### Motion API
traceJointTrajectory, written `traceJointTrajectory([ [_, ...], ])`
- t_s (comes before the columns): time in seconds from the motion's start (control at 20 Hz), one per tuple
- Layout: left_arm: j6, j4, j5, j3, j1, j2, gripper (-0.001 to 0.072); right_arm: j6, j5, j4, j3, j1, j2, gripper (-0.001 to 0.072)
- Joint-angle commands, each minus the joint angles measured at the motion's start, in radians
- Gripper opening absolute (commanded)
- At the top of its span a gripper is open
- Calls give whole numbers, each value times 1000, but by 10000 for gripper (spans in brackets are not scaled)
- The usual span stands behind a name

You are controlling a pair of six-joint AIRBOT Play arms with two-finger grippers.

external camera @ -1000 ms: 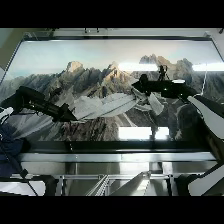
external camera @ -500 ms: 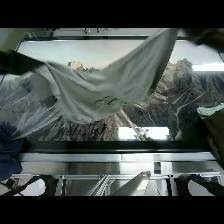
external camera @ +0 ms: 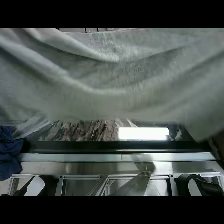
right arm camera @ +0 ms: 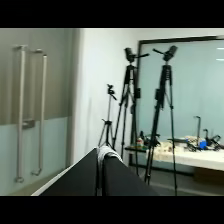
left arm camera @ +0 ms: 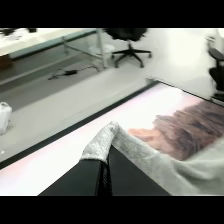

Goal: Fold the shirts.

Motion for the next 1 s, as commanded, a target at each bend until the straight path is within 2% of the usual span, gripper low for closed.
traceJointTrajectory([
  [0.0,-11,53,-23,-75,-23,-92,20,150,29,-108,-36,-2,-140,14],
  [0.1,-11,185,30,-155,-174,-210,20,203,55,-107,-118,1,-308,14],
  [0.2,-3,377,41,-240,-371,-352,21,200,41,-107,-214,21,-448,14],
  [0.35,86,574,-37,-324,-618,-579,22,146,-32,-107,-302,82,-670,14],
  [0.45,87,695,-119,-296,-731,-745,22,67,-80,-65,-302,115,-797,14],
  [0.55,68,783,-177,-215,-790,-891,22,-6,-177,23,-301,136,-880,14],
  [0.65,-33,830,-197,-113,-807,-994,24,-17,-259,51,-300,136,-902,16],
  [0.7,-100,842,-187,-55,-804,-1032,137,-27,-275,48,-298,132,-898,19],
  [0.75,-139,841,-154,0,-793,-1055,431,-31,-251,48,-290,114,-889,177],
  [0.8,-162,840,-127,26,-779,-1053,720,-31,-203,48,-279,89,-875,491],
  [0.85,-183,840,-98,25,-761,-1034,700,-31,-131,45,-267,53,-859,596],
  [0.95,-195,840,-4,-43,-714,-969,699,-16,32,32,-256,-36,-828,596],
])
